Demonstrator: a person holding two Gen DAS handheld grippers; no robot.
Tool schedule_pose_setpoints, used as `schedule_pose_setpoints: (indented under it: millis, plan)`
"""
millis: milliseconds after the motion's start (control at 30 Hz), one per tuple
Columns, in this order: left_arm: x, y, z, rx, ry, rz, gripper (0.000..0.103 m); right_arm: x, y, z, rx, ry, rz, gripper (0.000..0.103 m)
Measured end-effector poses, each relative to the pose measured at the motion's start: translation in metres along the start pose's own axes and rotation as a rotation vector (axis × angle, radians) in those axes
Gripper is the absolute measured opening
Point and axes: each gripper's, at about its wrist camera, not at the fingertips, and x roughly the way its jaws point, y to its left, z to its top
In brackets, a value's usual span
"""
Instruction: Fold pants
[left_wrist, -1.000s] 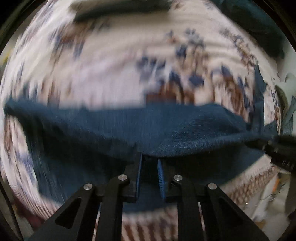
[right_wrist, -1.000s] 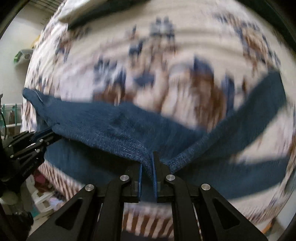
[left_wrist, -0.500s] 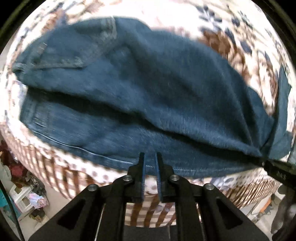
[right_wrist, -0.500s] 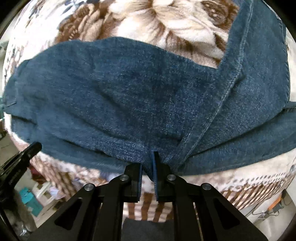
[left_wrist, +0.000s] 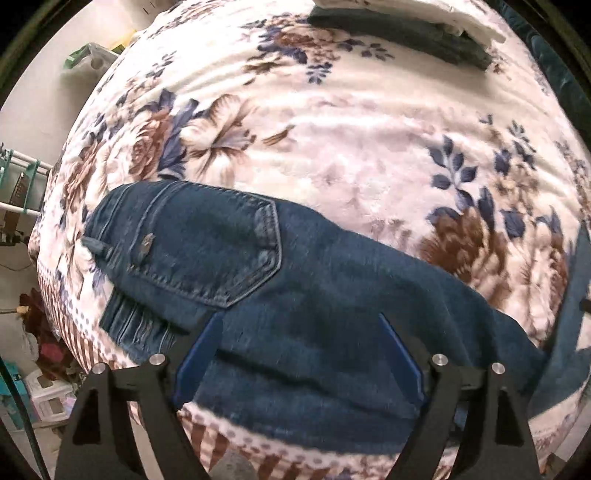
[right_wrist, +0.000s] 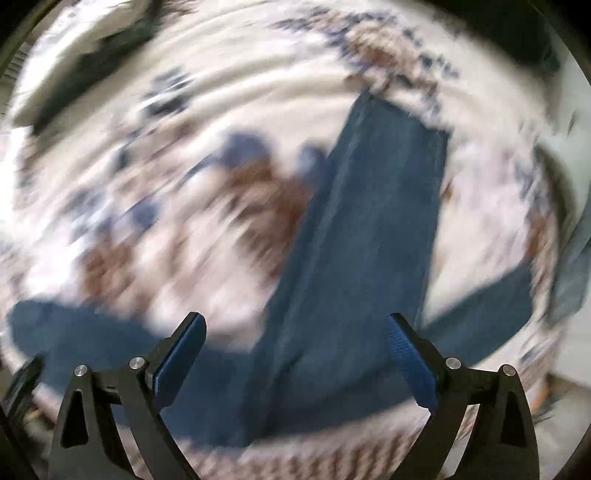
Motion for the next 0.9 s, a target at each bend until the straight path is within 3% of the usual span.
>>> schedule_pose_setpoints:
  millis: [233,433,467,500,533,567,667,700,767,900]
  plan:
    - [0.025,-0.012,0.007,0.035,0.017,0.055,0.084,0.056,0.013,0.075,0.02,0.031,-0.113,0.097]
    - [0.032,-0.014,0.007,0.034,0.04,0.063,0.084,0.073,0.028,0.089,0.019,0.05,-0.098,0.087]
    - [0.032,-0.014,0.007,0.031,0.043,0.061,0.084,0.07,0.031,0.089,0.013,0.037,-0.096,0.071]
    - [0.031,-0.013,0.007,0.028,0.046,0.06,0.084,0.072,0.025,0.09,0.018,0.028,-0.093,0.044]
    - [0.031,-0.012,0.007,0.028,0.047,0.061,0.084,0.067,0.022,0.088,0.037,0.014,-0.096,0.026]
    - [0.03,-0.012,0.007,0.025,0.048,0.059,0.084,0.057,0.011,0.083,0.091,-0.007,-0.046,0.01]
    - [0.024,-0.007,0.006,0.006,0.048,0.046,0.084,0.026,-0.026,0.059,0.249,-0.066,0.066,0.007]
    - [0.021,-0.005,0.004,-0.003,0.046,0.038,0.084,0.013,-0.045,0.046,0.316,-0.09,0.105,0.002]
    - [0.018,-0.001,0.0,-0.018,0.044,0.021,0.084,-0.013,-0.093,0.005,0.484,-0.144,0.164,0.002]
    - [0.017,0.006,-0.012,-0.062,0.035,-0.002,0.084,-0.008,-0.177,-0.069,0.707,-0.183,0.151,0.002]
